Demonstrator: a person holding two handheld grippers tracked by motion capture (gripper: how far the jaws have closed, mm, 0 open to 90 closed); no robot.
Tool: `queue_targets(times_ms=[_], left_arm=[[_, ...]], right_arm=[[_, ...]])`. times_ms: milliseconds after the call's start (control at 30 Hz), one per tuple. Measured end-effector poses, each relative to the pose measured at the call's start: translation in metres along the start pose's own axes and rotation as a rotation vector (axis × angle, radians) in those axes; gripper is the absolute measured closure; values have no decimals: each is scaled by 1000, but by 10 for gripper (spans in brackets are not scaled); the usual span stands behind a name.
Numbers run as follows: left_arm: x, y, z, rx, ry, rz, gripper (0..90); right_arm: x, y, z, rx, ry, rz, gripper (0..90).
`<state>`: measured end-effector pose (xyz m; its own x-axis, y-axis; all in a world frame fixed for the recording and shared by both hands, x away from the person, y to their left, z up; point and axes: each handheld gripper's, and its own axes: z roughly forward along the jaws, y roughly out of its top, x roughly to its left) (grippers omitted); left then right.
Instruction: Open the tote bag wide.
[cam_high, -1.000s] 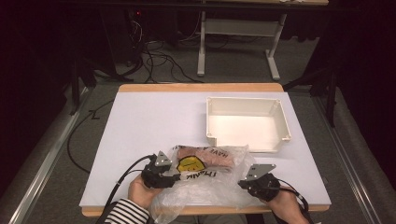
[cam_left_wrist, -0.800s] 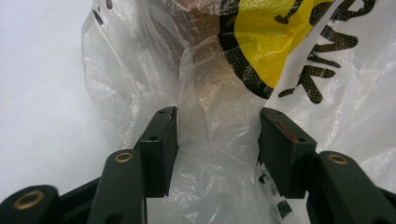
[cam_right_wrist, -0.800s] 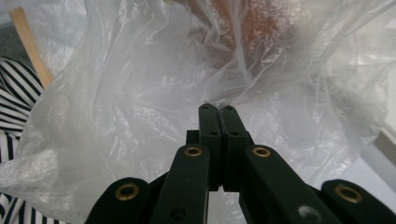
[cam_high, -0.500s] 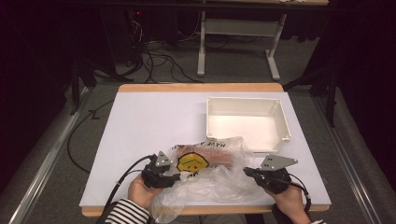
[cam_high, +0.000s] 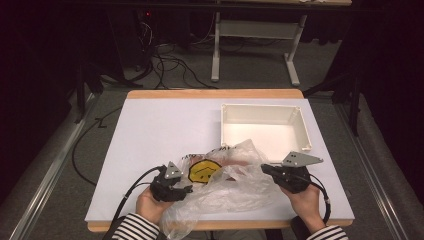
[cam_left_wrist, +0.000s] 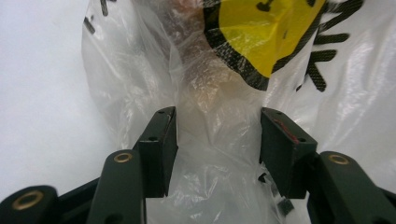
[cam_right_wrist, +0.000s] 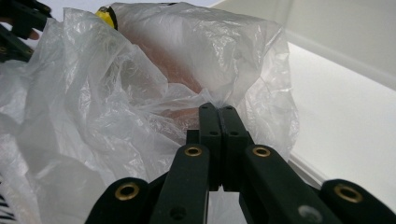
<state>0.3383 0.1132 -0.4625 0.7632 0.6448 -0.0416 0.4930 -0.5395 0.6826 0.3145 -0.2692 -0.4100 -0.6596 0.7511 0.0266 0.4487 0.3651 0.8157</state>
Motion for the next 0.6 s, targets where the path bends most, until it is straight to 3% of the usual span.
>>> queue_targets(times_ms=[33, 233, 333, 433, 600], left_arm=[[0, 0, 0, 0, 0, 0, 485], [-6, 0, -25, -130, -27, 9, 451], [-7, 1, -33, -158, -39, 12, 418], [-12, 6, -51, -215, -24, 44, 391], [-19, 8, -56, -213, -49, 50, 364]], right_arm=[[0, 0, 0, 0, 0, 0, 900], [-5, 1, 10, 28, -7, 33, 900], [-6, 1, 11, 27, -10, 42, 900], [-8, 1, 13, 31, -13, 58, 900], [-8, 1, 15, 43, -18, 65, 900]])
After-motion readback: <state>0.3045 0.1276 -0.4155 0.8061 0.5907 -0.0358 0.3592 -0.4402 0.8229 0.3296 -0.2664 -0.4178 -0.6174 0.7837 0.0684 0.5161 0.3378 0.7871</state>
